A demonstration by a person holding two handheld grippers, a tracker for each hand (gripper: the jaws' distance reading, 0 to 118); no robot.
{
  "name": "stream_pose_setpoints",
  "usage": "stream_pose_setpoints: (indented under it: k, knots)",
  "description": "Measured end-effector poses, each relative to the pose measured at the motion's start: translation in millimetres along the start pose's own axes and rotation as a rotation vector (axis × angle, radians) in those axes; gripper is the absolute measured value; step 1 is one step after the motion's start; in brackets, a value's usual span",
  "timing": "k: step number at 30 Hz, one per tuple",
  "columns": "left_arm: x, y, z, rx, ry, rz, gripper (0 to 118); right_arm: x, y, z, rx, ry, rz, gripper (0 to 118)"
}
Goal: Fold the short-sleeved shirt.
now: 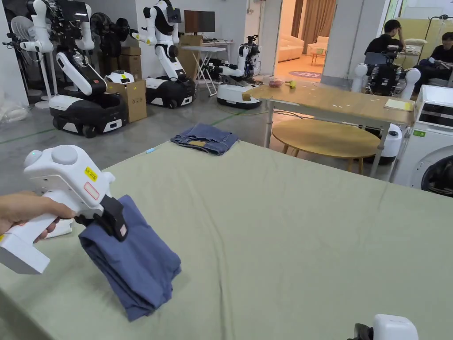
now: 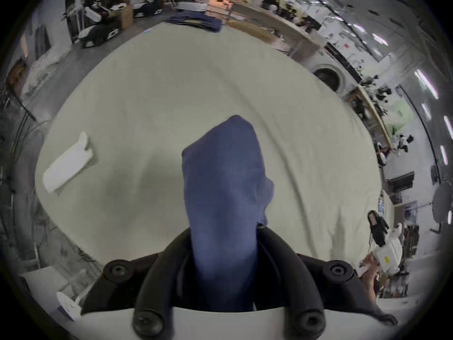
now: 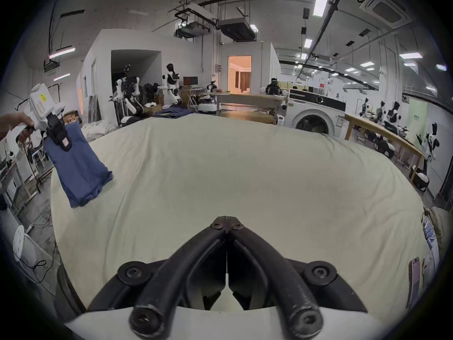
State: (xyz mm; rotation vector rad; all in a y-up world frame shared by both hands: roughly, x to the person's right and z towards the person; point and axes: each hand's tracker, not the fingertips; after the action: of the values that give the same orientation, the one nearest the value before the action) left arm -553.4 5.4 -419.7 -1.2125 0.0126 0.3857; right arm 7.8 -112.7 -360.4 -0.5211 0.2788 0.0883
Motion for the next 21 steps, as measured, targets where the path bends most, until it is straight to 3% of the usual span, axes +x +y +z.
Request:
stream_pose_setpoints:
  k: [5,12,16,21]
  knots:
    - [-18,1,-9,-0.038,0.168,0.001,17,-2,-3,-4,-0.019,0.003,0.013,0]
    - [-44,-1,-28,-0.079,0.239,0.043,17,-4,-11,-12,-0.042,0.005,0.031,0]
    - [-37,-3,-24,-0.034,0.308,-0.032,17,-5,-13,-10,-0.038,0.001,0.046,0]
    - [-34,4,-17,-0.047,0.435,-0.093,38,-4,-13,-8,-0.044,0.003,0.043,0]
